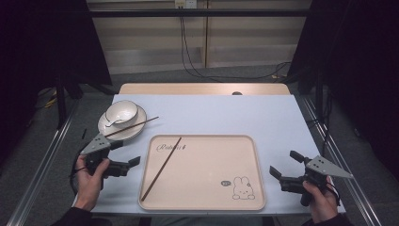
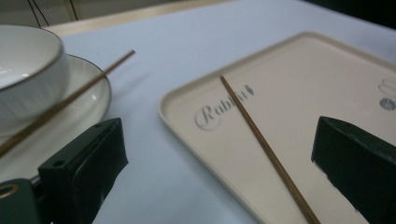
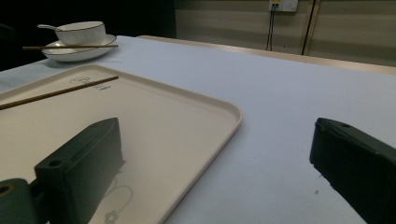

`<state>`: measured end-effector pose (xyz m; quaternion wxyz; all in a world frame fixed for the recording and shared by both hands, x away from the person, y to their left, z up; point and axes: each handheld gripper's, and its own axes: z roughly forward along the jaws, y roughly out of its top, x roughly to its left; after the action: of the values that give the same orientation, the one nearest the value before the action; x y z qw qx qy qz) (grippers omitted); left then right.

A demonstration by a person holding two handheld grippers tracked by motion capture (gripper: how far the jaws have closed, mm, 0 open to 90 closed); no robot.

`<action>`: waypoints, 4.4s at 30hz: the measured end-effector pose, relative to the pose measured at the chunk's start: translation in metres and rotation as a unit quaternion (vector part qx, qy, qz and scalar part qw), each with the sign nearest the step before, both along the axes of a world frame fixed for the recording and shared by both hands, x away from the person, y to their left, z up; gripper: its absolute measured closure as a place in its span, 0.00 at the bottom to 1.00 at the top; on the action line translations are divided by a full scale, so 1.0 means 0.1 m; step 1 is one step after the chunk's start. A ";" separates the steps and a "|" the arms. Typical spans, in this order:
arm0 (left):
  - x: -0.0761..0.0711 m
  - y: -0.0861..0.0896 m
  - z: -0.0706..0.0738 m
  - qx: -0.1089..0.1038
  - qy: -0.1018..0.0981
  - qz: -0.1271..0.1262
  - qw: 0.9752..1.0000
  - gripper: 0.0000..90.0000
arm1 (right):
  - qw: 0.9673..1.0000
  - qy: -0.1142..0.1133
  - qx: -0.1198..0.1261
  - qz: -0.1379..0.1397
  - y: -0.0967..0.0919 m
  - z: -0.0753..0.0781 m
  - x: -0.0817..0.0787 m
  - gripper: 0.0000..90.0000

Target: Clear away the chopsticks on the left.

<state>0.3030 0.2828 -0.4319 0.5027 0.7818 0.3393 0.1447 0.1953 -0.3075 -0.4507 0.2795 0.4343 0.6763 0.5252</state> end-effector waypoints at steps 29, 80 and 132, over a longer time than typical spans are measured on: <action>0.94 0.82 -0.15 0.082 0.033 -0.025 0.996 0.16 | 1.000 0.008 -0.006 -0.004 0.00 -0.01 0.01 0.03; 1.14 0.61 -0.13 0.108 0.087 -0.099 0.985 0.94 | 1.000 0.009 -0.008 -0.005 0.00 -0.02 0.00 0.03; -0.04 -0.50 0.21 -0.006 0.132 0.039 0.990 0.94 | 1.000 0.009 -0.004 -0.008 0.01 -0.01 0.00 0.03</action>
<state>0.2995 0.2330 -0.4105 0.4519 0.7776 0.4334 0.0576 0.1954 -0.3067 -0.4520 0.2796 0.4435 0.6775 0.5159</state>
